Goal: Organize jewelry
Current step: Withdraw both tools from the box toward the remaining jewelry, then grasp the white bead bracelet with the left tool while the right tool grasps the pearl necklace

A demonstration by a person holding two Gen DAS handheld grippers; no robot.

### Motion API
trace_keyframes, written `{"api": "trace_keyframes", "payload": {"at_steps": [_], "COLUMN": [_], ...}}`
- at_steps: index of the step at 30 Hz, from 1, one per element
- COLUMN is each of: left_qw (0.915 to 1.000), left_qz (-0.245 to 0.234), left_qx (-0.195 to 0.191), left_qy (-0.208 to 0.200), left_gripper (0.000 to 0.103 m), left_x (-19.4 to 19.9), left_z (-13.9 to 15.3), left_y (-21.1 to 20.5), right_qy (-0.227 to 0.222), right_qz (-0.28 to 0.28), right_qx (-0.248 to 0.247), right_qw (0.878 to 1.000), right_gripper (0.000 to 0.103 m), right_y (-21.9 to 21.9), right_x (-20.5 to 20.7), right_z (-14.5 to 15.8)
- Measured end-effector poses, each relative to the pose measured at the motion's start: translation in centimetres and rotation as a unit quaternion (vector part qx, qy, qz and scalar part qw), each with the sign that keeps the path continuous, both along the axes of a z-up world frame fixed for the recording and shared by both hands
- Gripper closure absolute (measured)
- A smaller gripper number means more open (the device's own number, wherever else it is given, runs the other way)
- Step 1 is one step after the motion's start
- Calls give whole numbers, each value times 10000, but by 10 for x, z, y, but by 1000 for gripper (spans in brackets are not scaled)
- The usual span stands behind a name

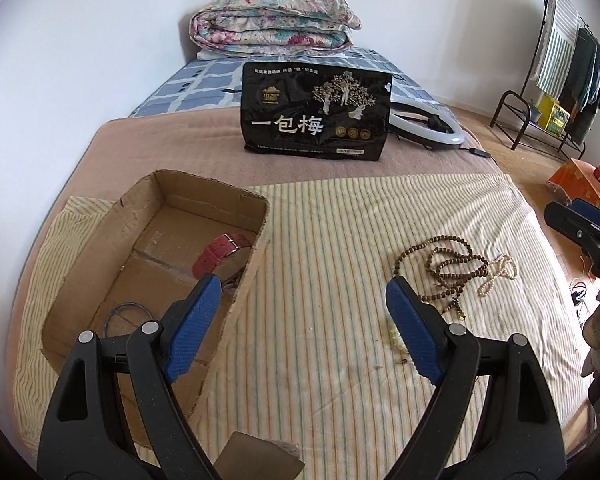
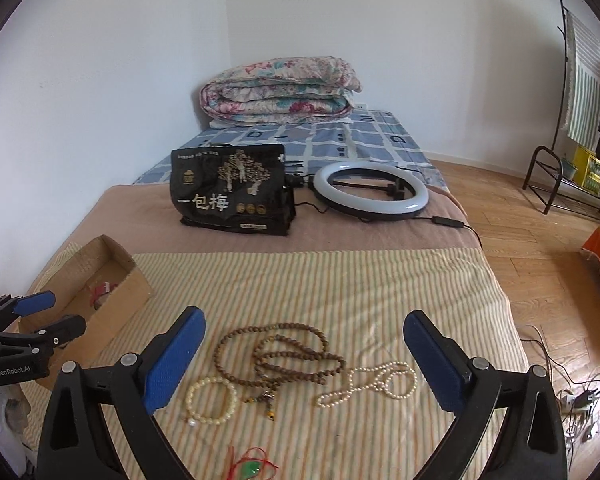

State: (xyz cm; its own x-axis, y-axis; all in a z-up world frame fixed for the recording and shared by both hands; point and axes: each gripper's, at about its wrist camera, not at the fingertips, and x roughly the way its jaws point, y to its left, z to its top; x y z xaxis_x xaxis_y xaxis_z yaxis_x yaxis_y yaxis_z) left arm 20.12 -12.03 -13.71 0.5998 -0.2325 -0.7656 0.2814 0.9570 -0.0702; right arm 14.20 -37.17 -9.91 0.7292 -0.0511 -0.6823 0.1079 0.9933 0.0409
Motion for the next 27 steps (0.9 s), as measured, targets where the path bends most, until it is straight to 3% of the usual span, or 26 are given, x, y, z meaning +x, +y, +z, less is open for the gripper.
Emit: {"api": "trace_keyframes", "payload": {"at_steps": [6,12,16,27], "left_qw": [9995,9974,9949,9873], "left_qz": [-208,-495,-576,-686], "left_qx": [-5,69,43,-36], "left_qy": [256,515,826,1430], "left_gripper": [16,16,28,37], "left_x": [0,1,7,22], "left_z": [-19,-38,-54,-89], "left_y": [-23,-48,-57,-70], "right_qy": [256,872,1143,1585], "right_qz": [-378,-728,-877,-935], "right_qx": [138,433,696,904], "right_qw": [9989,9926,9871,9788], "right_gripper": [2,2,2,2], "right_y": [-45,-79,-93,-99], "right_x": [-6,-1,5,26], "right_z": [-17,-55,-78,-115]}}
